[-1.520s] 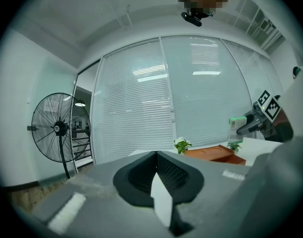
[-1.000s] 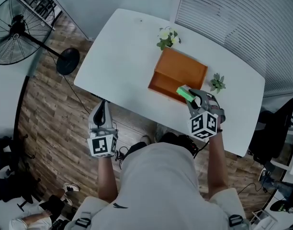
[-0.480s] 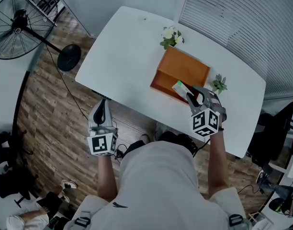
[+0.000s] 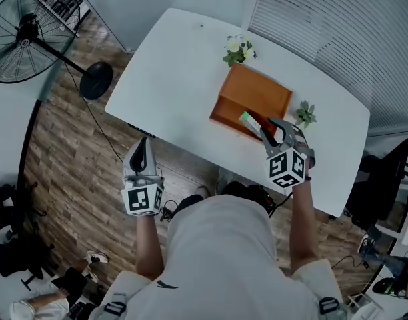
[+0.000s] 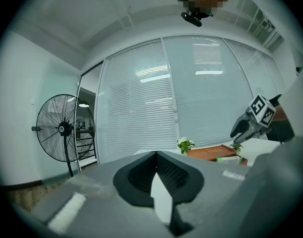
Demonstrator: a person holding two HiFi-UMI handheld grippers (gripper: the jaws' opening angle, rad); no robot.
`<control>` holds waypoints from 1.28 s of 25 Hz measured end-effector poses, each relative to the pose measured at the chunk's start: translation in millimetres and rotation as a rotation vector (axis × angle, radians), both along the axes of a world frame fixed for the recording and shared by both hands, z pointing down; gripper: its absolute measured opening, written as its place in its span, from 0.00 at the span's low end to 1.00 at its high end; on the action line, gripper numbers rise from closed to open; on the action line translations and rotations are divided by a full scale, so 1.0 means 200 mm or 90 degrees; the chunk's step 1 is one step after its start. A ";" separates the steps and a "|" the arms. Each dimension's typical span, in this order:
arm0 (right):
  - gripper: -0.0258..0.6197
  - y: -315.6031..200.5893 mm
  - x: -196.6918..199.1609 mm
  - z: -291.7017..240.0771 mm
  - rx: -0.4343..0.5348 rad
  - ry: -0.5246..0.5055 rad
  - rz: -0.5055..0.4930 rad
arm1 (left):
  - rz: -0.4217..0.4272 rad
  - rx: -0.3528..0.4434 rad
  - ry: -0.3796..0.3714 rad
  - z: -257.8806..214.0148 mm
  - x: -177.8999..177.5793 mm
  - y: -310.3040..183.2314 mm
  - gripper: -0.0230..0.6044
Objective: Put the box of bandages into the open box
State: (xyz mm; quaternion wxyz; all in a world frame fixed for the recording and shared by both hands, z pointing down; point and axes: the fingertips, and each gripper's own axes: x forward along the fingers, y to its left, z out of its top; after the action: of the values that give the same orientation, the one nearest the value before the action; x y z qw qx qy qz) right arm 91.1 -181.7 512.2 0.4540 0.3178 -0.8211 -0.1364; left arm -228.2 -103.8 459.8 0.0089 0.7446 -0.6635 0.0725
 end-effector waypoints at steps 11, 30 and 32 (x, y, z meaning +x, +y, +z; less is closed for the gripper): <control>0.21 0.05 0.15 -0.39 0.036 -0.543 0.162 | 0.005 0.008 0.006 -0.03 0.03 0.05 0.05; 0.04 0.30 0.30 -0.38 0.142 -0.556 0.233 | 0.021 0.027 0.010 -0.05 0.04 0.12 0.04; 0.04 0.31 0.30 -0.38 0.140 -0.550 0.234 | 0.020 0.027 0.010 -0.06 0.03 0.12 0.05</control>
State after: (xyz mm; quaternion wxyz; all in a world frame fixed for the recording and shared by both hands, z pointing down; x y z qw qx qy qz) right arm 151.3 -120.2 437.2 0.0514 0.5311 -0.8457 0.0049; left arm -221.4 -79.5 448.4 -0.0026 0.7555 -0.6530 0.0529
